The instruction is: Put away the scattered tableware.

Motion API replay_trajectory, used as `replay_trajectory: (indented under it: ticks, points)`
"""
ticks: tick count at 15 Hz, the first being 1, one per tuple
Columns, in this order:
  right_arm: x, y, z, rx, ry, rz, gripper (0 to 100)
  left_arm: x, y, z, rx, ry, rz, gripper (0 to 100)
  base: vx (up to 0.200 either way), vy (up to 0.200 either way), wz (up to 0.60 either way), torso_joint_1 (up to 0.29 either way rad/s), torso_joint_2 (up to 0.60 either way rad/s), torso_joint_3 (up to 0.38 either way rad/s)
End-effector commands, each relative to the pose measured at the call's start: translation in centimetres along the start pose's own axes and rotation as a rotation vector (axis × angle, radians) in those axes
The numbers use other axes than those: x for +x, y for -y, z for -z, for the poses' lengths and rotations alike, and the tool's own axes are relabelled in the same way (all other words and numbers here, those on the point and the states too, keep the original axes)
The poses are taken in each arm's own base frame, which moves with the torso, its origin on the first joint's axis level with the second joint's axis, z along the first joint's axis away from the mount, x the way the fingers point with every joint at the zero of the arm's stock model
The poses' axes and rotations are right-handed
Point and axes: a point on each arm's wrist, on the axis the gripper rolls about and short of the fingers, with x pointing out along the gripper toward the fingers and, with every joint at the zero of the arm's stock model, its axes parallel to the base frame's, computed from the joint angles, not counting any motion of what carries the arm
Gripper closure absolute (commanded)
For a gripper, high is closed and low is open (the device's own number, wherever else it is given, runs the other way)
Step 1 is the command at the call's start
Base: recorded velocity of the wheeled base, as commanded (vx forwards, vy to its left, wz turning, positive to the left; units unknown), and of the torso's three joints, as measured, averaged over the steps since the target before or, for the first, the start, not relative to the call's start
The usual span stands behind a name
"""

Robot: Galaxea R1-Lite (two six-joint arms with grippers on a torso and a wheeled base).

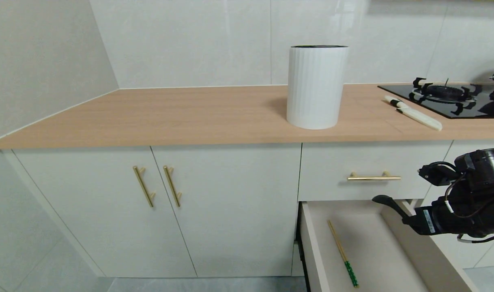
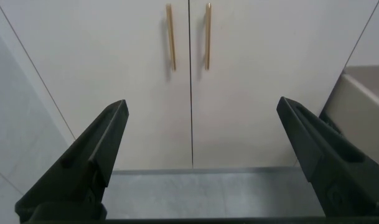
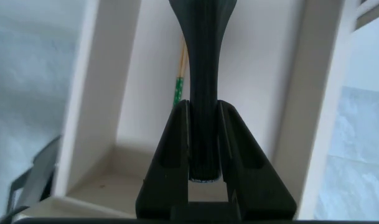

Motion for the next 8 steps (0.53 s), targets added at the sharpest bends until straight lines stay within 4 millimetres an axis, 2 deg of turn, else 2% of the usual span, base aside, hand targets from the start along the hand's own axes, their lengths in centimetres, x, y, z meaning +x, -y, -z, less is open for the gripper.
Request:
replay_trajectory:
  ticks: [1, 4, 8]
  points:
    - [0.9, 0.1, 0.3, 0.002, -0.029, -0.004, 100, 0.0, 0.0, 0.0, 0.0, 0.0, 0.0, 0, 0.0, 0.0, 0.0, -0.08, 0.45, 0.364]
    - [1.8, 0.2, 0.5, 0.006, -0.056, -0.004, 100, 0.0, 0.0, 0.0, 0.0, 0.0, 0.0, 0, 0.0, 0.0, 0.0, -0.028, 0.41, 0.344]
    - [2.9, 0.4, 0.7, 0.006, -0.073, -0.005, 100, 0.0, 0.0, 0.0, 0.0, 0.0, 0.0, 0, 0.0, 0.0, 0.0, 0.001, 0.02, 0.001]
